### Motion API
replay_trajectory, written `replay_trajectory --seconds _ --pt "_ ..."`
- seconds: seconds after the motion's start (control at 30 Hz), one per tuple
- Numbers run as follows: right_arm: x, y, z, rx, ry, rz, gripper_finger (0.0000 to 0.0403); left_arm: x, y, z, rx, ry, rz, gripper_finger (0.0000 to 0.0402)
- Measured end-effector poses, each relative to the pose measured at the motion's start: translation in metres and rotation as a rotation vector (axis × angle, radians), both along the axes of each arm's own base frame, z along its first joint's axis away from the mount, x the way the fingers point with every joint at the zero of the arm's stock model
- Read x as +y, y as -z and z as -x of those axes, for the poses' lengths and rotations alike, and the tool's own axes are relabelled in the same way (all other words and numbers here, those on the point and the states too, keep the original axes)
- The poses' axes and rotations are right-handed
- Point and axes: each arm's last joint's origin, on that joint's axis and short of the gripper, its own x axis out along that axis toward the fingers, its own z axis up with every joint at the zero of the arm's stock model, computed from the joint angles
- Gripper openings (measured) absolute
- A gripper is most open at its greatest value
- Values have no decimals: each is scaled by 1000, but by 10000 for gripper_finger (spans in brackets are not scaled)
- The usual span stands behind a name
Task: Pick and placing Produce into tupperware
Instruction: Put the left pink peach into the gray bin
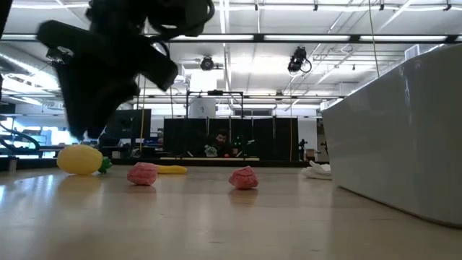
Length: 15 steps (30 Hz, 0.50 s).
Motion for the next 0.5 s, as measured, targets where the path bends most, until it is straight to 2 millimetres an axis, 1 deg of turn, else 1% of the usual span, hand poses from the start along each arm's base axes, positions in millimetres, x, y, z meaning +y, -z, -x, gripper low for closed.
replay_trajectory --seconds 0.1,0.23,0.37,0.5 --pt "0 0 0 0 0 -1 183 -13 12 -1 -71 28 77 216" --pt "0 0 0 0 0 -1 183 -26 9 -9 -167 64 110 207" --pt "0 0 0 0 0 -1 183 -30 4 -21 -301 79 95 201" --pt "0 0 0 0 0 -1 183 -30 5 -26 -348 164 94 199"
